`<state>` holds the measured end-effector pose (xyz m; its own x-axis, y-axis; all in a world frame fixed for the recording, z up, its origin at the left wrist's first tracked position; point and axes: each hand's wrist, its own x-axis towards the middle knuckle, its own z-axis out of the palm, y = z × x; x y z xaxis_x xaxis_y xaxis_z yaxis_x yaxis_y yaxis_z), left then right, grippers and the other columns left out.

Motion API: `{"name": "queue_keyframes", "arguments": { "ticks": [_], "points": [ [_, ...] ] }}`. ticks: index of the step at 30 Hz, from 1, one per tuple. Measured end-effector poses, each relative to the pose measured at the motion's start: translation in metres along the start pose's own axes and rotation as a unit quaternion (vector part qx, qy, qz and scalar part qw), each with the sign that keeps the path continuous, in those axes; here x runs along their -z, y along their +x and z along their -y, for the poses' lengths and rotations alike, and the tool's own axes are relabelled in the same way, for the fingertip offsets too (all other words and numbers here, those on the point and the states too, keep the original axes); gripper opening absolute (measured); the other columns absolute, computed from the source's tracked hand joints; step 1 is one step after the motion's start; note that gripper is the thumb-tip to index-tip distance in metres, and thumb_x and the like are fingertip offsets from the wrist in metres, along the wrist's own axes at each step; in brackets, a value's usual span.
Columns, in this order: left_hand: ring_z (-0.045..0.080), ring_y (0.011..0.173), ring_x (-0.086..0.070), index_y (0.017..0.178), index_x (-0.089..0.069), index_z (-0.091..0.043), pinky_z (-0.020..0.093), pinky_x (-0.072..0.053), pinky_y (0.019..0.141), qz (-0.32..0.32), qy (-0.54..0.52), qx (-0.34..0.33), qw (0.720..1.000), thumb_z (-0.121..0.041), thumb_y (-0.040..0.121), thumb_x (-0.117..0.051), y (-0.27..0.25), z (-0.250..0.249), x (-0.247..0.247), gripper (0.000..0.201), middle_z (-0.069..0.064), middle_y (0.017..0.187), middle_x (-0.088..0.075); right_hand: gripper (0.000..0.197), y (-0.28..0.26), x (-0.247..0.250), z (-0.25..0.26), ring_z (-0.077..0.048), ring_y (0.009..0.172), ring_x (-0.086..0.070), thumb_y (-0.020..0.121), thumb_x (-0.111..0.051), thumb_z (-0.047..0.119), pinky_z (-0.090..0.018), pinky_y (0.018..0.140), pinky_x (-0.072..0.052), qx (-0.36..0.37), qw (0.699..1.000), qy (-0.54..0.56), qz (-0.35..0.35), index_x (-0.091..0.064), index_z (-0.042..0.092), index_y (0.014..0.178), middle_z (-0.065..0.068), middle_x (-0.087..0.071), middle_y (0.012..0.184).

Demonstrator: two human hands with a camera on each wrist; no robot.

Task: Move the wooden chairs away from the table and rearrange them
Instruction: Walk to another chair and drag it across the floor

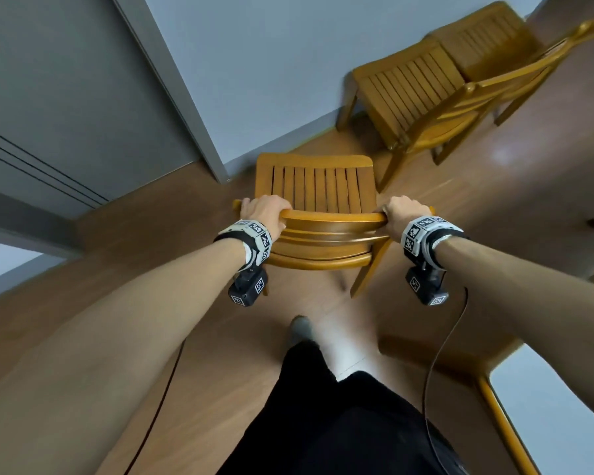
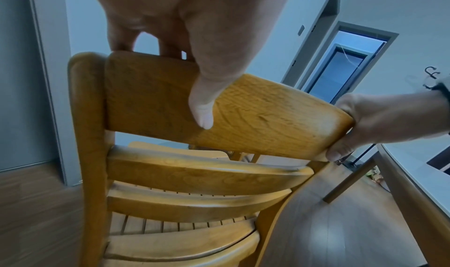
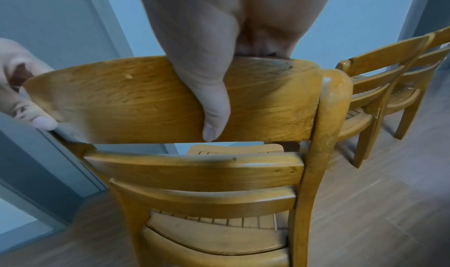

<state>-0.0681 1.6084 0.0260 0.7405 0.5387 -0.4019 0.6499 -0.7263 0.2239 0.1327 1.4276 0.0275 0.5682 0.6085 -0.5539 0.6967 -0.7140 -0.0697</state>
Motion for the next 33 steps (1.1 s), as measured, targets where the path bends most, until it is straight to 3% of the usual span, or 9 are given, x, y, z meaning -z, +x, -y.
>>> {"name": "queue_keyframes", "arguments": {
  "ticks": [5,9,14,17,21,24,27,33],
  "points": [
    [0.026,0.101,-0.060,0.110,-0.067,-0.029,0.046,-0.035,0.105,-0.009,-0.011,0.002,1.000,-0.025,0.094,-0.064,0.063,-0.010,0.025,0.016,-0.002,0.099,-0.065,0.026,0.063,0.043,-0.012,-0.024,0.090,-0.067,0.083,-0.075,0.031,-0.041,0.084,-0.058,0.008,1.000,-0.010,-0.012,-0.072,0.033,0.109,0.002,-0.069,0.098],
    [0.028,0.104,-0.059,0.115,-0.066,-0.028,0.046,-0.034,0.105,-0.023,-0.019,0.017,0.999,-0.024,0.094,-0.064,0.106,-0.022,0.044,0.021,0.000,0.105,-0.066,0.026,0.114,0.072,-0.029,-0.022,0.086,-0.066,0.080,-0.077,0.033,-0.038,0.079,-0.057,0.026,0.999,-0.016,-0.033,-0.072,0.033,0.106,0.004,-0.069,0.094],
    [0.029,0.106,-0.061,0.115,-0.066,-0.031,0.044,-0.036,0.102,-0.019,-0.017,0.051,0.998,-0.024,0.094,-0.063,0.153,-0.050,0.040,0.021,-0.001,0.107,-0.068,0.017,0.175,0.094,-0.057,-0.023,0.082,-0.066,0.078,-0.074,0.029,-0.041,0.077,-0.059,0.049,0.997,-0.038,-0.037,-0.071,0.029,0.095,0.005,-0.067,0.086],
    [0.029,0.111,-0.060,0.118,-0.067,-0.032,0.043,-0.038,0.101,-0.017,-0.021,0.078,0.997,-0.022,0.094,-0.062,0.180,-0.073,0.032,0.026,-0.001,0.115,-0.068,0.010,0.210,0.105,-0.081,-0.025,0.080,-0.065,0.082,-0.071,0.023,-0.036,0.072,-0.055,0.085,0.995,-0.042,-0.030,-0.069,0.030,0.089,0.005,-0.066,0.083],
    [0.030,0.118,-0.058,0.129,-0.063,-0.033,0.042,-0.040,0.104,0.002,-0.028,0.112,0.993,-0.019,0.094,-0.059,0.214,-0.101,0.021,0.038,0.000,0.127,-0.065,0.015,0.252,0.115,-0.109,-0.022,0.075,-0.065,0.085,-0.069,0.020,-0.034,0.068,-0.055,0.131,0.990,-0.048,-0.019,-0.072,0.032,0.094,0.006,-0.066,0.075],
    [0.029,0.119,-0.057,0.132,-0.060,-0.034,0.043,-0.039,0.104,0.015,-0.033,0.130,0.991,-0.016,0.092,-0.058,0.236,-0.115,0.012,0.044,-0.001,0.129,-0.064,0.019,0.273,0.115,-0.126,-0.021,0.074,-0.066,0.088,-0.067,0.019,-0.037,0.069,-0.059,0.159,0.986,-0.048,-0.030,-0.073,0.033,0.098,0.007,-0.066,0.075],
    [0.026,0.116,-0.059,0.131,-0.061,-0.036,0.044,-0.040,0.104,0.009,-0.039,0.144,0.989,-0.015,0.090,-0.057,0.250,-0.126,0.002,0.046,-0.003,0.124,-0.066,0.019,0.287,0.118,-0.141,-0.020,0.074,-0.064,0.090,-0.065,0.019,-0.032,0.067,-0.055,0.193,0.978,-0.061,-0.056,-0.073,0.033,0.102,0.008,-0.065,0.073],
    [0.027,0.118,-0.058,0.132,-0.061,-0.037,0.045,-0.039,0.106,0.018,-0.060,0.157,0.986,-0.011,0.087,-0.056,0.261,-0.152,-0.010,0.052,-0.002,0.126,-0.065,0.013,0.299,0.123,-0.166,-0.019,0.067,-0.062,0.092,-0.063,0.022,-0.030,0.060,-0.050,0.223,0.968,-0.093,-0.067,-0.073,0.031,0.092,0.008,-0.064,0.068]
  ]
}}
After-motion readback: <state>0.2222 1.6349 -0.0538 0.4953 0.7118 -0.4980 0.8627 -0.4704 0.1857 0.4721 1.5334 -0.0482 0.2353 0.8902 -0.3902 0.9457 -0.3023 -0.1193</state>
